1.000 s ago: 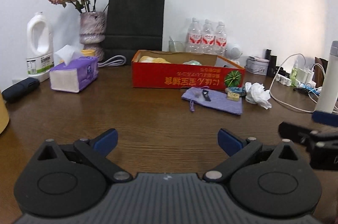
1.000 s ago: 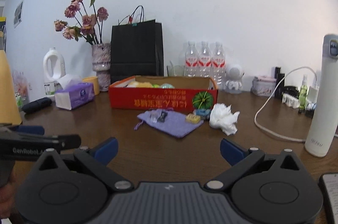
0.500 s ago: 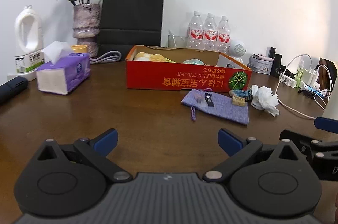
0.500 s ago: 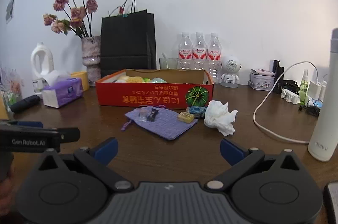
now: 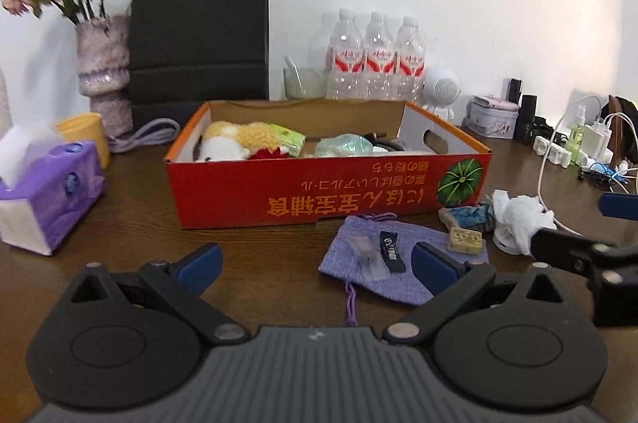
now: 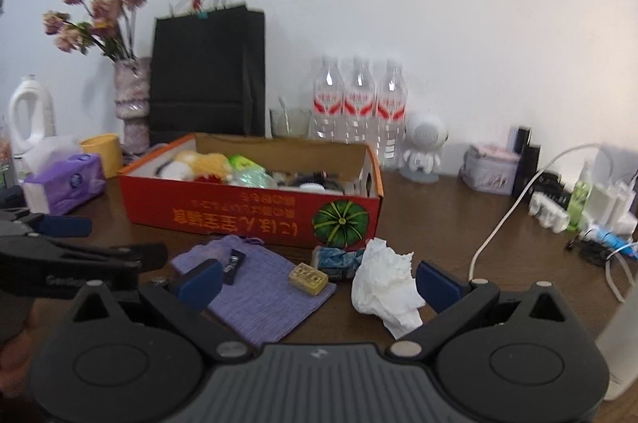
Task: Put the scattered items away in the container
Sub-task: 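Grasp the purple drawstring pouch with the left gripper while the right gripper grasps the crumpled white tissue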
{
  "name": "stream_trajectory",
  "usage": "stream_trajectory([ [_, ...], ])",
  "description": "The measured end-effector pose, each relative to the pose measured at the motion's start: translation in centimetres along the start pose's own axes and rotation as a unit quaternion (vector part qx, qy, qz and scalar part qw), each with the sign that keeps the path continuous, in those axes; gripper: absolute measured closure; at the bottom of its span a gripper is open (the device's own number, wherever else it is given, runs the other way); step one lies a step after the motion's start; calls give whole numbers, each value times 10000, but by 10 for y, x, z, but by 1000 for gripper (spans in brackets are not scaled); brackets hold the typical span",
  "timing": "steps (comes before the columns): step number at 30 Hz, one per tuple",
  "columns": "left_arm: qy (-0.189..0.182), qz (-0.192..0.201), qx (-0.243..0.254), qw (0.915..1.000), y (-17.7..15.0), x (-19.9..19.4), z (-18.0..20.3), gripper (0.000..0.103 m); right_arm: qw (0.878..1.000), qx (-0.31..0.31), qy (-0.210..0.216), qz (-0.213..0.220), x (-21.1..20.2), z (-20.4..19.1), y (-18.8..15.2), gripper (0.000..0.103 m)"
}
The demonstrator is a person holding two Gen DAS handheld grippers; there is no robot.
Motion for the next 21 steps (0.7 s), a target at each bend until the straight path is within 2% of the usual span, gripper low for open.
stream_trajectory([
  [3,30,-123,-94,9999,-2,19,-6,0,9999,102,-122,-39,30,10,4,0],
  [8,128,-140,-165,9997,2,45,-9,3,9971,687,-264,-192,73,24,0,0],
  [12,92,-133,-177,9997,3,59,-8,12,9941,914,-245,-536,90,33,-21,0],
  [15,89,-282,-176,9994,-1,67,-6,32,9938,848,-273,-666,94,33,-28,1],
  [20,-38,-466,-178,9987,-11,69,-4,34,9942,718,-167,-786,95,26,-36,8],
  [21,-51,-473,-154,9987,-12,68,-3,37,9944,669,-165,-805,94,25,-37,9],
])
Point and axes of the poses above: each gripper's, at about its wrist camera, not at the fingertips, and x roughly the way its jaws point, z to its right, y to its top, the point moved 6 cm from there along x, roughly the way its jaws point, and after that the axes turned 13 degrees about z, right-handed, at the moved point
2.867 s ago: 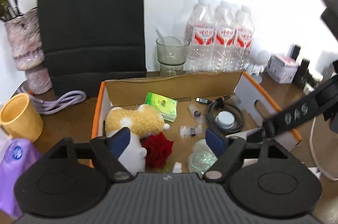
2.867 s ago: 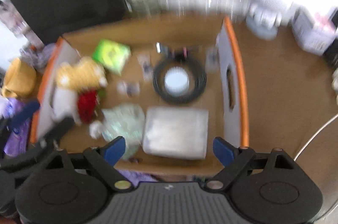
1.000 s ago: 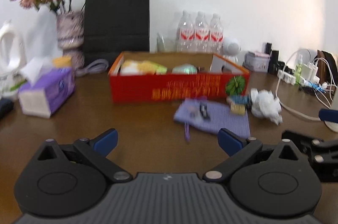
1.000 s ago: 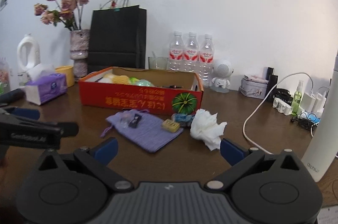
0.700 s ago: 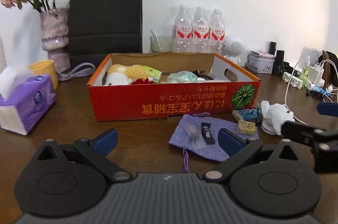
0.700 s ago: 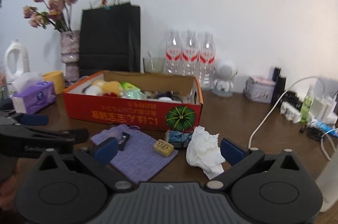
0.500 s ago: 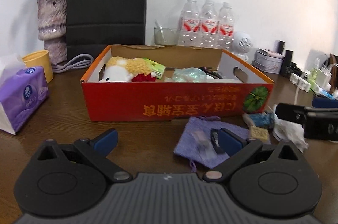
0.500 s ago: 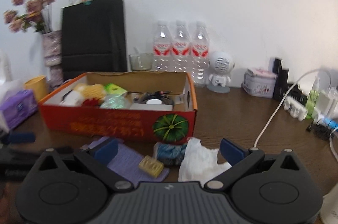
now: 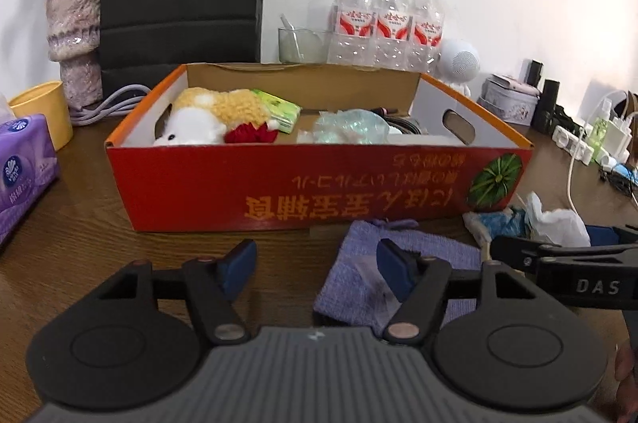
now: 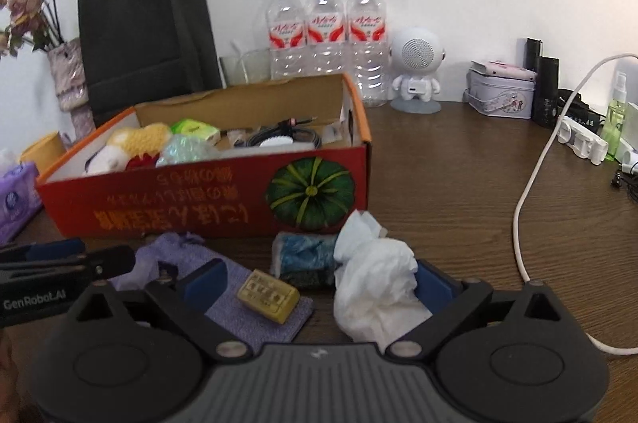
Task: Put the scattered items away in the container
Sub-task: 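Grasp the purple drawstring pouch with the left gripper while the right gripper grasps the crumpled white tissue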
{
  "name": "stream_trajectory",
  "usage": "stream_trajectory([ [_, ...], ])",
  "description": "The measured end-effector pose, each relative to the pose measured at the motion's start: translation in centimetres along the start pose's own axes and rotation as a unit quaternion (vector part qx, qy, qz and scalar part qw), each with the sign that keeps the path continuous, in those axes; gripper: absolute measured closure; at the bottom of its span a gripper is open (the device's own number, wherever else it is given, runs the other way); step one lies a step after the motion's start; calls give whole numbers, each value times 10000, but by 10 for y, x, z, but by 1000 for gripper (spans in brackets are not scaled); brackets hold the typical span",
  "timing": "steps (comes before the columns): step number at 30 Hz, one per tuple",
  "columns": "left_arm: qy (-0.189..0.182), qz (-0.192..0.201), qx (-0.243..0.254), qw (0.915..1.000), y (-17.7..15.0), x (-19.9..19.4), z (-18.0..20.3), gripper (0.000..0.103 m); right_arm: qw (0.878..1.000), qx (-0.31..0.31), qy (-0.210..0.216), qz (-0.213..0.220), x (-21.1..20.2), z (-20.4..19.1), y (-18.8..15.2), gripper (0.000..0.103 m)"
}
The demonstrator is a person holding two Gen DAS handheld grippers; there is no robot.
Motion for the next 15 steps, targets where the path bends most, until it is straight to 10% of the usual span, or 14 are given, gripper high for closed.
stream_trajectory([
  [9,-57,-77,-117,9999,-2,0,0,65,9995,-214,249,4,-7,-12,-1,33],
  [15,-388,113,-103,9991,7,-11,13,61,9994,-205,274,-14,-9,-13,0,62],
])
Point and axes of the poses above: each gripper's, at about its wrist camera, not at the fingertips, and x roughly the way its jaws point, z to its right, y to its top, the point moved 6 cm from there along x, roughly the way its jaws point, and after that the axes turned 13 degrees about z, right-handed, at the moved point
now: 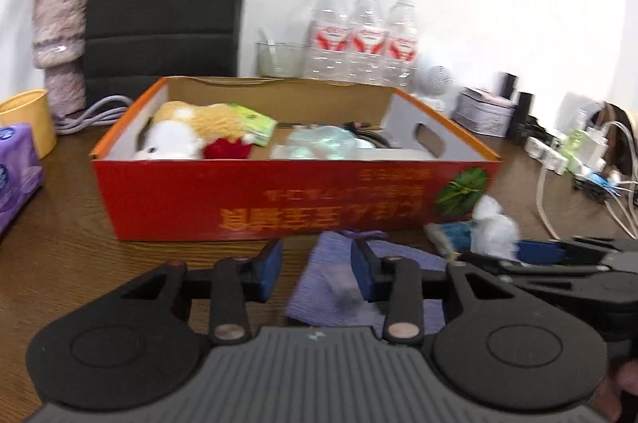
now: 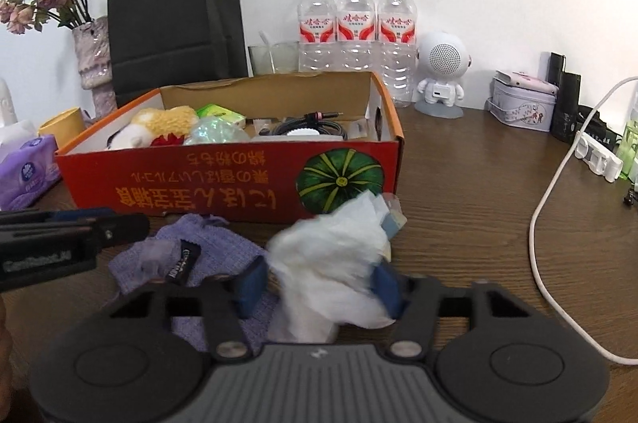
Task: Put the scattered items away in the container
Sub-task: 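Grasp the purple drawstring pouch with the left gripper while the right gripper grasps the crumpled white tissue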
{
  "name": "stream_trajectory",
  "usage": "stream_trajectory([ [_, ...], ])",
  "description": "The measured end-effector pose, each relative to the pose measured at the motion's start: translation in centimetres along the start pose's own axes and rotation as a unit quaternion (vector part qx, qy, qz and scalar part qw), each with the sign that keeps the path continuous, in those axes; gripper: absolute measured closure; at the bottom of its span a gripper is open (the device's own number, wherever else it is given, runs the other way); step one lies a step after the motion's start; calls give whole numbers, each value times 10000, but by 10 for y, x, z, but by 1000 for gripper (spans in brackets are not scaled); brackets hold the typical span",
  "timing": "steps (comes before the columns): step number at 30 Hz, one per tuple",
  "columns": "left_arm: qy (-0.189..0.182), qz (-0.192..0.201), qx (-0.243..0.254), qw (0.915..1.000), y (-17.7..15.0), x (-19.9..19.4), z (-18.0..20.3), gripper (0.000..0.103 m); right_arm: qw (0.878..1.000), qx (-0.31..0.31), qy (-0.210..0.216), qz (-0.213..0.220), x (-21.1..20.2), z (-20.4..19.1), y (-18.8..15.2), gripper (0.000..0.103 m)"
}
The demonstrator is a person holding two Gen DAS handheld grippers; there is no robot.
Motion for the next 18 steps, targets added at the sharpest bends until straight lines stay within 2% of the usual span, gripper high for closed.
stream_trajectory([
  [2,18,-163,95,9998,-6,3,5,60,10000,58,2,-17,-1,1,0,64],
  [4,62,-272,227,9994,-12,5,9,65,10000,34,-11,-20,-1,1,0,64],
  [8,76,-299,388,9988,-16,5,11,72,9998,-73,-206,30,-4,1,1,57],
  [10,111,-275,288,9991,-15,3,9,89,9988,-197,-436,101,-6,1,3,51],
  [14,206,-67,45,9998,-7,-8,3,93,9980,-60,-594,186,-9,10,6,48],
  [18,220,122,38,9997,-1,-23,4,93,9971,311,-662,-190,3,24,-4,49],
])
Point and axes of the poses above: each gripper's, at about its wrist camera, not at the fingertips, and x roughly the way its jaws point, z to its right, y to its top, the point moved 6 cm from there along x, roughly the way its jaws point, and after that the axes turned 13 degrees about z, right-handed, at the moved point
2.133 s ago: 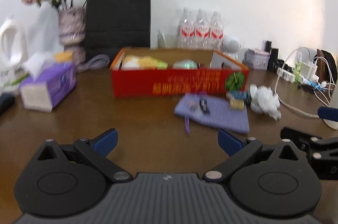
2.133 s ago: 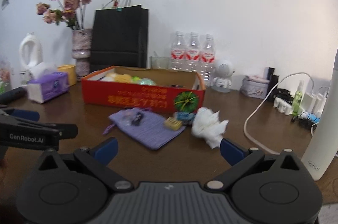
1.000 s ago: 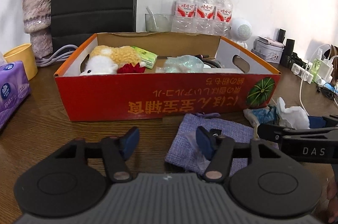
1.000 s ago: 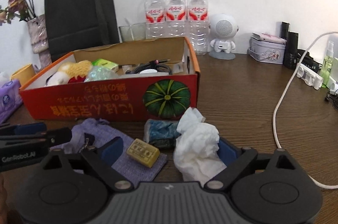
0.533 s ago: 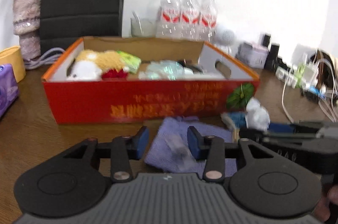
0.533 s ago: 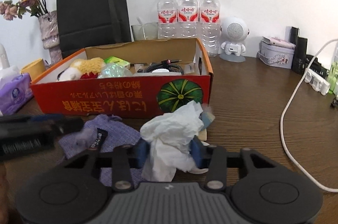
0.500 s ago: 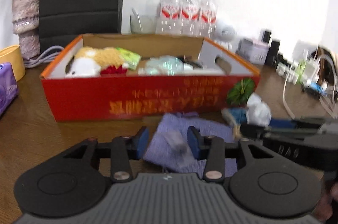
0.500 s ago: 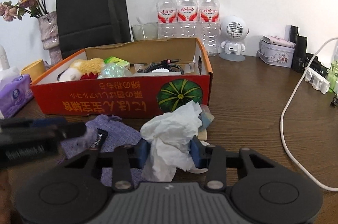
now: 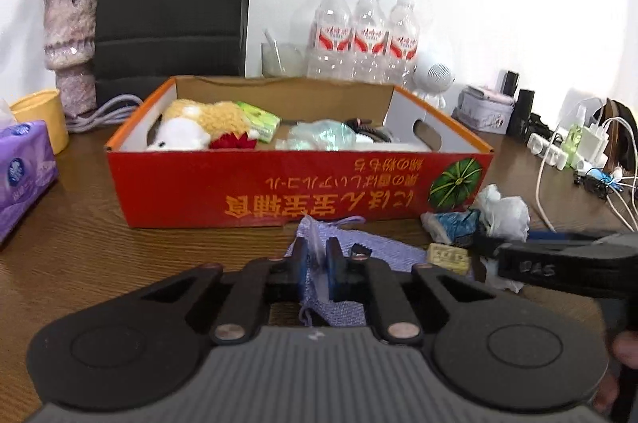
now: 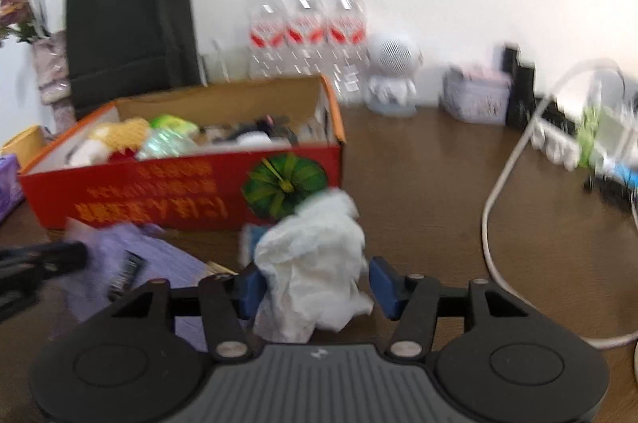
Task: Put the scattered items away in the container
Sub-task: 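Lift the pouch and tissue and carry them toward the box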
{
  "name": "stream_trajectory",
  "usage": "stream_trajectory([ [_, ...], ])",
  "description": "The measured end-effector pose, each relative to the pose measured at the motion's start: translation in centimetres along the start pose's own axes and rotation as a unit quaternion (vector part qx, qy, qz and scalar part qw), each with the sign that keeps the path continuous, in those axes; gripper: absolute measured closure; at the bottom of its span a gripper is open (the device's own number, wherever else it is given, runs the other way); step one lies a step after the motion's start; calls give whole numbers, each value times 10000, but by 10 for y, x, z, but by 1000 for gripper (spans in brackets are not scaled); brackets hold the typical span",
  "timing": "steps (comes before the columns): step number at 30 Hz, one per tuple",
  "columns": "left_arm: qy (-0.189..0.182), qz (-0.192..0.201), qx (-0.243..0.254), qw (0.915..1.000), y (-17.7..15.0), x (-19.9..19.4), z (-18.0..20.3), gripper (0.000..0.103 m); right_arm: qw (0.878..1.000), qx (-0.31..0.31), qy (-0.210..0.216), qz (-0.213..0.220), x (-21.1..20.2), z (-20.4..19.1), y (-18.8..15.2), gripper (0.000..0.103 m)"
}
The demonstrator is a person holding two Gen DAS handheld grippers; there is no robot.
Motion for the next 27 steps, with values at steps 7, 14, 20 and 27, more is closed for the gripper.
stream_trajectory([
  [7,-97,385,-69,9992,17,-45,-3,93,9994,248,141,195,-8,3,3,65],
  [14,20,213,-168,9996,0,-86,-19,93,9964,308,508,608,-38,-6,18,65],
  [20,299,698,84,9971,-5,-134,-40,94,9917,113,1071,700,-92,-31,-2,65],
  [27,194,1221,491,9911,16,-155,-32,95,9897,-124,1296,599,-132,-52,-28,65],
])
Point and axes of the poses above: each gripper's, at about its wrist camera, not at the fingertips, and x roughly the way its jaws point, z to its right, y to its top, the point moved 6 cm from there along x, roughly the way its jaws point, and after that the axes turned 13 degrees about z, right-handed, at the moved point
